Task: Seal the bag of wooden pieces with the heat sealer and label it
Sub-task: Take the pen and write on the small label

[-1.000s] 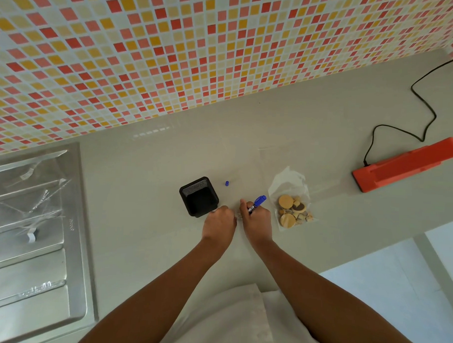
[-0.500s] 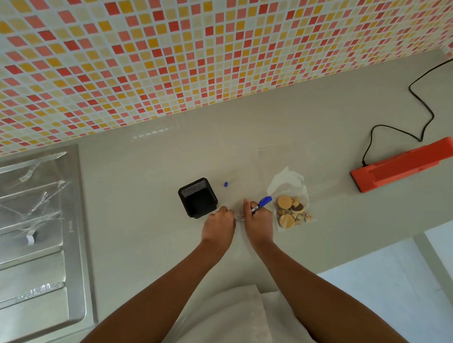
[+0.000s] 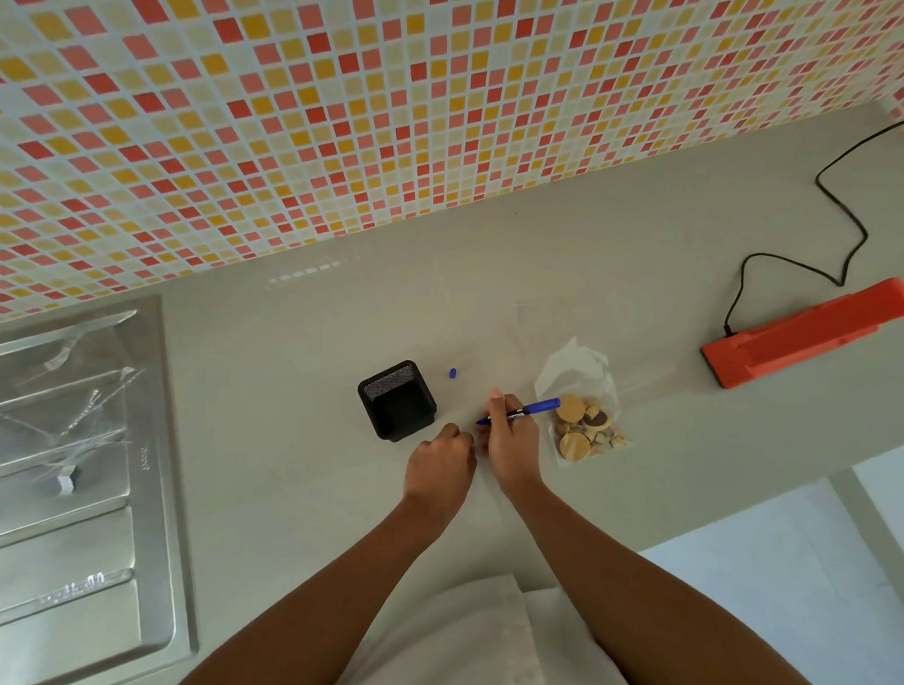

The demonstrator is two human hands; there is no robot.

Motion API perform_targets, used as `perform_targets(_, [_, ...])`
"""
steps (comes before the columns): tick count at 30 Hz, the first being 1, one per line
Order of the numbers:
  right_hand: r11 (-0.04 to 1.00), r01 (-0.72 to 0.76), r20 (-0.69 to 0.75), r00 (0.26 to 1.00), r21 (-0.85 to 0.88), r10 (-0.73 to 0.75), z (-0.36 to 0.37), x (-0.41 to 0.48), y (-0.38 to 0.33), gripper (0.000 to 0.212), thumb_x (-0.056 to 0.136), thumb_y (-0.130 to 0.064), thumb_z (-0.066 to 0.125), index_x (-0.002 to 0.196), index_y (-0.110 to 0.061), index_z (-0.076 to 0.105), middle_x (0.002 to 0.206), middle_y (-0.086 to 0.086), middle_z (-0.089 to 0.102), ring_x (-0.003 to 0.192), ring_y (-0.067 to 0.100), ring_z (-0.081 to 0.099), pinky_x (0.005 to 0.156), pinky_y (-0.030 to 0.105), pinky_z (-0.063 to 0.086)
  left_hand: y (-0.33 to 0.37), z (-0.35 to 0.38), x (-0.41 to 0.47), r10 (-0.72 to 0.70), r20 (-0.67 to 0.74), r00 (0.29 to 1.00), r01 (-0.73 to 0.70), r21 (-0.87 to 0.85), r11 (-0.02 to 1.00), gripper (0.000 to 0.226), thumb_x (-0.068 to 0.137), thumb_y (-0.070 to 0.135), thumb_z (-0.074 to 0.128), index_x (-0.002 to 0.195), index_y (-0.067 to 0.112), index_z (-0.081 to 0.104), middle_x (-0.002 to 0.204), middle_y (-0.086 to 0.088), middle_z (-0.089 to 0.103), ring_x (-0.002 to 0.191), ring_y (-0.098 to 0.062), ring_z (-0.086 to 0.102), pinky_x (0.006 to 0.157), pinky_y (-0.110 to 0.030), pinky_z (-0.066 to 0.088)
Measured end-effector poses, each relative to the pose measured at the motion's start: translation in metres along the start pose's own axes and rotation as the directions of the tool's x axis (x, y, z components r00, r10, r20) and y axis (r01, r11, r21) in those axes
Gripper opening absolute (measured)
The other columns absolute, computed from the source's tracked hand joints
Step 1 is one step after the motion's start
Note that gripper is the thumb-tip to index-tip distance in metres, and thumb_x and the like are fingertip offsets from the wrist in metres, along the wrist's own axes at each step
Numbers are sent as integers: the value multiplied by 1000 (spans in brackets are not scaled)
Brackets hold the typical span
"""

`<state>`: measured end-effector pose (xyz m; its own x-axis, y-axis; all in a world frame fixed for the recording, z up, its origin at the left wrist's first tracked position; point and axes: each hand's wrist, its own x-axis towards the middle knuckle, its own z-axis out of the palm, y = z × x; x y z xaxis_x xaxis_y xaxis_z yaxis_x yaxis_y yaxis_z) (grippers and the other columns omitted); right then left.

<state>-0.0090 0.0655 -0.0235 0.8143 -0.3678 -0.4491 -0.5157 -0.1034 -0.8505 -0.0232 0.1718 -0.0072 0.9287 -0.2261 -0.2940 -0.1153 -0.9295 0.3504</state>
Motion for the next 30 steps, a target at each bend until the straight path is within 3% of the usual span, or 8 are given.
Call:
perform_targets(9, [991,-75,-7,997,114,77,-4,0,-4,48,105,-42,42,74,-9,58,62,9,58,53,17,55,49,26,48,5,-33,11,-91,62,994,94,-35,995,19,93,16,51,95,9,68,94,-12,67,82,-28,65,67,-32,51])
perform_targets(13, [972,-113,16,994,206,112,-4,1,-5,52,104,-48,39,75,-11,58,61,13,54,45,18,49,43,26,42,8,-87,26,-77,-70,995,61,-205,977,13,85,15,61,80,9,71,77,-9,72,74,-29,66,69,-35,54])
perform_targets(16, [967,-106,27,994,232,102,-3,0,-4,57,103,-55,37,74,-11,58,60,11,52,44,16,46,42,26,38,13,-123,44,-23,-151,988,-14,-242,970,11,84,17,64,81,11,73,78,-3,74,76,-22,66,74,-30,51])
perform_targets(19, [970,-105,28,994,221,101,-2,1,-4,58,102,-57,36,71,-13,58,59,10,50,44,15,44,43,28,36,13,-132,70,21,-151,988,-41,-133,990,15,87,23,61,95,15,71,91,-2,73,87,-22,65,80,-31,50])
perform_targets(22, [971,-114,24,993,212,111,-2,2,-1,60,100,-60,36,68,-16,60,58,8,51,46,13,45,46,28,36,14,-119,95,53,63,997,-60,119,991,28,89,30,61,112,14,63,107,-5,67,102,-25,60,88,-36,42])
perform_targets(24, [970,-119,24,993,211,117,-3,2,-1,61,101,-60,35,66,-17,60,56,5,51,45,12,45,46,28,36,18,-108,102,35,189,981,-91,296,951,27,88,28,61,111,13,59,109,-7,64,101,-27,60,89,-38,38])
perform_targets(30, [943,-161,62,987,293,149,-4,2,1,60,99,-61,38,67,-14,60,54,3,44,46,12,40,46,28,34,26,-94,112,-35,240,970,-66,401,914,31,86,8,55,117,14,58,115,-6,60,107,-25,61,92,-35,36])
